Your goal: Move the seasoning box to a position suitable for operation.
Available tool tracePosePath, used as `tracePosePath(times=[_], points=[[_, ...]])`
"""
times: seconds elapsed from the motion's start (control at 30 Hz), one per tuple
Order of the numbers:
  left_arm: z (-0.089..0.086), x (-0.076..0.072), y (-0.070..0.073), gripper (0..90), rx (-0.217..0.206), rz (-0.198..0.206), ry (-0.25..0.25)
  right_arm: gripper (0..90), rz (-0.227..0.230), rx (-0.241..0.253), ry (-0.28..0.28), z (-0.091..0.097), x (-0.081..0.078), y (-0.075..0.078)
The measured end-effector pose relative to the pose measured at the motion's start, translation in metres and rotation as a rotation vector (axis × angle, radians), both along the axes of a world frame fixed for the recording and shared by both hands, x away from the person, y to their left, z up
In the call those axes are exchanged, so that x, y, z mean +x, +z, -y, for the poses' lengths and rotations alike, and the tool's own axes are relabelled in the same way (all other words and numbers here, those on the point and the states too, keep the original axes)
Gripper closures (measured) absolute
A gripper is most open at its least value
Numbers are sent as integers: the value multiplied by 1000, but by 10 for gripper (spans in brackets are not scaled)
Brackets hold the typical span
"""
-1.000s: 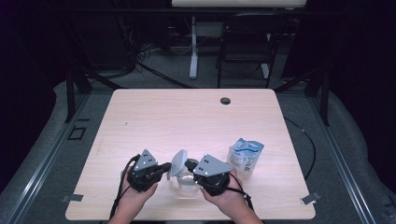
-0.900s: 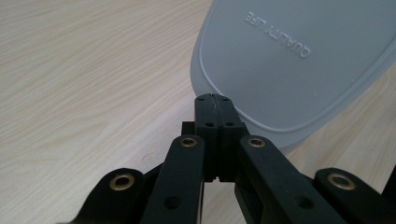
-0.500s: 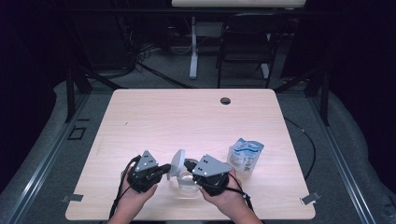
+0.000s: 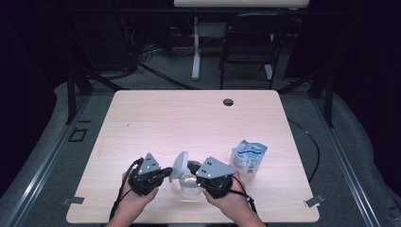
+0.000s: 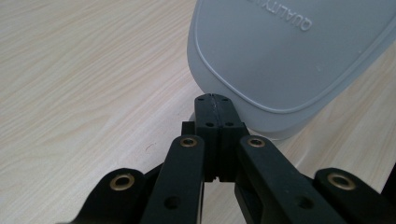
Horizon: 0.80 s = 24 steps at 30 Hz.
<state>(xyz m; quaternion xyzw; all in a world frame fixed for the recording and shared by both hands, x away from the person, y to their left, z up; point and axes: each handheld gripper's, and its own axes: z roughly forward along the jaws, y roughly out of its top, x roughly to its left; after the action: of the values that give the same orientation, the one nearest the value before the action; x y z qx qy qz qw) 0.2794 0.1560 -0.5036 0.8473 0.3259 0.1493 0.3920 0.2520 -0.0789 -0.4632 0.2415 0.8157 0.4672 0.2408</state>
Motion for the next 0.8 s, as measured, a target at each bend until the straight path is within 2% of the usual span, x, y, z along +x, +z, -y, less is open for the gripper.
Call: tracePosePath(times=[0.17,0.27,0.4,0.57,0.7,0.8], points=[[0,0,0,900,5,-3,-10,890,3,-3,4,-1,-1,0],[-1,2,1,900,22,-4,-33,889,2,-1,5,-2,-1,0],[0,3,1,900,41,-1,-41,889,2,-3,5,-2,-1,0],[0,4,1,900,45,-1,-48,890,2,-5,6,-3,-1,-1],[1,4,0,900,75,18,-55,889,1,-3,5,-3,-1,-1],[1,5,0,900,64,17,-52,889,0,-2,6,-3,-1,-1]])
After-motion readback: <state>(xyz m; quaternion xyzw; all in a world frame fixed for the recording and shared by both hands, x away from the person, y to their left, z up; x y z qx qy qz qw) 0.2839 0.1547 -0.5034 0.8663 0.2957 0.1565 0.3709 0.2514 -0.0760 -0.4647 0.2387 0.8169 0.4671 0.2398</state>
